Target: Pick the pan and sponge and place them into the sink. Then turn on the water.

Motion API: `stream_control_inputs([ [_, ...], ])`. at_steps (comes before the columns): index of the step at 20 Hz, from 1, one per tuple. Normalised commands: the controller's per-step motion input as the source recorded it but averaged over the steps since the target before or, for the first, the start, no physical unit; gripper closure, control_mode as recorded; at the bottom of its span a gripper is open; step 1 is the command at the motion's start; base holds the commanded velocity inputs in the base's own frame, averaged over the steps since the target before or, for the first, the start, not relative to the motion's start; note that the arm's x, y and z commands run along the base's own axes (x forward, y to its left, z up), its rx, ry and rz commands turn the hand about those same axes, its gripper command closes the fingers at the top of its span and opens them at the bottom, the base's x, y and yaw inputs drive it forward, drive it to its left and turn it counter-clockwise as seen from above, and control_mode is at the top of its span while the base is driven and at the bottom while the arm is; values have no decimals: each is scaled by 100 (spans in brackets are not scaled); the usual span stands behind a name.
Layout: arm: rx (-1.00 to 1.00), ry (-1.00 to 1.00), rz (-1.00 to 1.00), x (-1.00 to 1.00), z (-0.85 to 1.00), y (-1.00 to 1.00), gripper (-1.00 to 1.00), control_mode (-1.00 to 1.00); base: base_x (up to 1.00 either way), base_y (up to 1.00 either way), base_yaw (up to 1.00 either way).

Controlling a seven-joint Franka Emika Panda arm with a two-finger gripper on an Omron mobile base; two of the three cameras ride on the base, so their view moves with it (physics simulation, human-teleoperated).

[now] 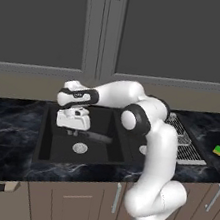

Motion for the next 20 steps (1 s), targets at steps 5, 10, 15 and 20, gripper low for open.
stream_control_inputs([
  [5, 1, -1, 0, 27, -32, -4, 100, -100, 0, 0, 0],
  [10, 0, 0, 0, 24, -45, -2, 100, -100, 0, 0, 0],
  [15, 0, 0, 1, 14, -58, 0, 100, -100, 0, 0, 0],
  [20, 2, -1, 0, 18, -47, 0, 100, -100, 0, 0, 0],
])
